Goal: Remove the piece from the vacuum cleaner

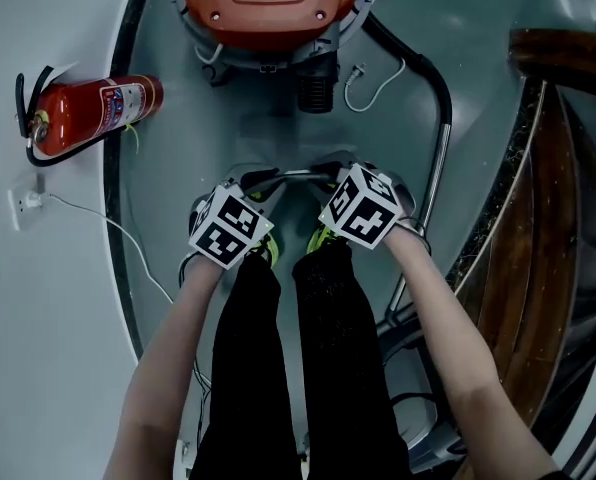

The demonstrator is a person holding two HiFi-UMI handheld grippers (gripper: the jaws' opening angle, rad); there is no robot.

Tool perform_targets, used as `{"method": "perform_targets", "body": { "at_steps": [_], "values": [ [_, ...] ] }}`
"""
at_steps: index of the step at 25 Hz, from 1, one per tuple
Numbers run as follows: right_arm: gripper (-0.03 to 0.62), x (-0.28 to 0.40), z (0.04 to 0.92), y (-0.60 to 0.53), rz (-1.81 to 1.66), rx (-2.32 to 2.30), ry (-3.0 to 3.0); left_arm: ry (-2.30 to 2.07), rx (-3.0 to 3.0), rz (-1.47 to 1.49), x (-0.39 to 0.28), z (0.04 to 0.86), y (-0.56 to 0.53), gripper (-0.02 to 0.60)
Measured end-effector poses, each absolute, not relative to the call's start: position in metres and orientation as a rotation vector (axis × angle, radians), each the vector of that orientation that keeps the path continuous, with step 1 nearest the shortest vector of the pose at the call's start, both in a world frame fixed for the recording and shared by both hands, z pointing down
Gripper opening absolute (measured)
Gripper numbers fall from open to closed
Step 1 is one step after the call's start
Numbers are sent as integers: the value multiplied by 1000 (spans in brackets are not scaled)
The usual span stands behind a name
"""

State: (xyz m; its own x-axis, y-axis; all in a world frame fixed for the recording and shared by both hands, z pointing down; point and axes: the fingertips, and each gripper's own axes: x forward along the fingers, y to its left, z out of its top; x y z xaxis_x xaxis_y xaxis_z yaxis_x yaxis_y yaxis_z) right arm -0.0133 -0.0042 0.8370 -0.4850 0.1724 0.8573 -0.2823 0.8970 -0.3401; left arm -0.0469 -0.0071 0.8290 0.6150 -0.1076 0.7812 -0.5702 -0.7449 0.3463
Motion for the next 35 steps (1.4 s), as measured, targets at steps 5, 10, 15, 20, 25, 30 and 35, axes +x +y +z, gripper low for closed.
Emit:
{"method": "perform_targets", "body": {
  "at_steps": [5,10,15,20,25,30,35],
  "values": [
    [71,-17,852,-3,566,62,-2006,-516,2220,1055,-51,846,-7,72],
    [74,-19,865,-3,579,48,-1987,-474,2203,1088,-52,859,-8,77],
    [81,-20,873,-5,609,72,-1977,-441,2164,1101,-54,868,-11,89],
    [98,-20,881,2,682,79,-1983,-378,2146,1150,-56,875,-4,107],
    [114,-18,882,14,754,67,-1977,-328,2154,1171,-53,878,10,124],
    [156,-14,881,25,852,52,-1962,-315,2136,1172,-55,876,20,140],
    [173,-4,879,21,919,121,-1957,-341,2104,1189,-65,875,24,140]
  ]
}}
